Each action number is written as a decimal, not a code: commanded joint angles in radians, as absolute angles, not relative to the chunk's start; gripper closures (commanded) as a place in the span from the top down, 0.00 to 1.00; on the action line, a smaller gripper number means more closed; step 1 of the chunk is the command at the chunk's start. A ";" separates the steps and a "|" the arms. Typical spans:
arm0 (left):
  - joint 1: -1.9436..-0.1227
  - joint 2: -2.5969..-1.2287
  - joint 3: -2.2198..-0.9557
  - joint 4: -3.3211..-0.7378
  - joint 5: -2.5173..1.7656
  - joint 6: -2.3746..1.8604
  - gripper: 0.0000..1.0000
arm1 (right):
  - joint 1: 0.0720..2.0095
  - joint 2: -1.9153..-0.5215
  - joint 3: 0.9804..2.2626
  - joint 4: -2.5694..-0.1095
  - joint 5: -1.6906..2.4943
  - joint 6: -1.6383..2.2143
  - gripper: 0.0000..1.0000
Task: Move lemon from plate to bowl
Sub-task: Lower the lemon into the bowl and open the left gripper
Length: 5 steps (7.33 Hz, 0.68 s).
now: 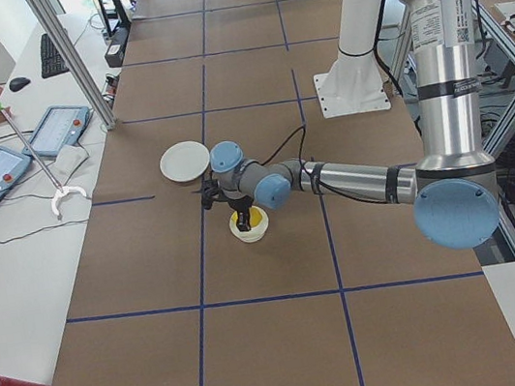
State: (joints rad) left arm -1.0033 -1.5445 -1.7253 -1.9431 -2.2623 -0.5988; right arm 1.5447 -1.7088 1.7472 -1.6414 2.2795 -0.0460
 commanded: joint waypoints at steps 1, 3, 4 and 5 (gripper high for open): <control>-1.002 -1.554 -1.723 -1.944 -2.263 -0.597 0.46 | 1.545 -1.709 1.747 -1.641 2.279 -0.046 1.00; -1.002 -1.552 -1.717 -1.944 -2.263 -0.592 0.99 | 1.545 -1.709 1.747 -1.641 2.279 -0.046 1.00; -1.002 -1.552 -1.717 -1.942 -2.263 -0.594 1.00 | 1.545 -1.709 1.747 -1.641 2.279 -0.046 1.00; -1.002 -1.552 -1.718 -1.941 -2.263 -0.595 1.00 | 1.545 -1.709 1.747 -1.641 2.279 -0.046 1.00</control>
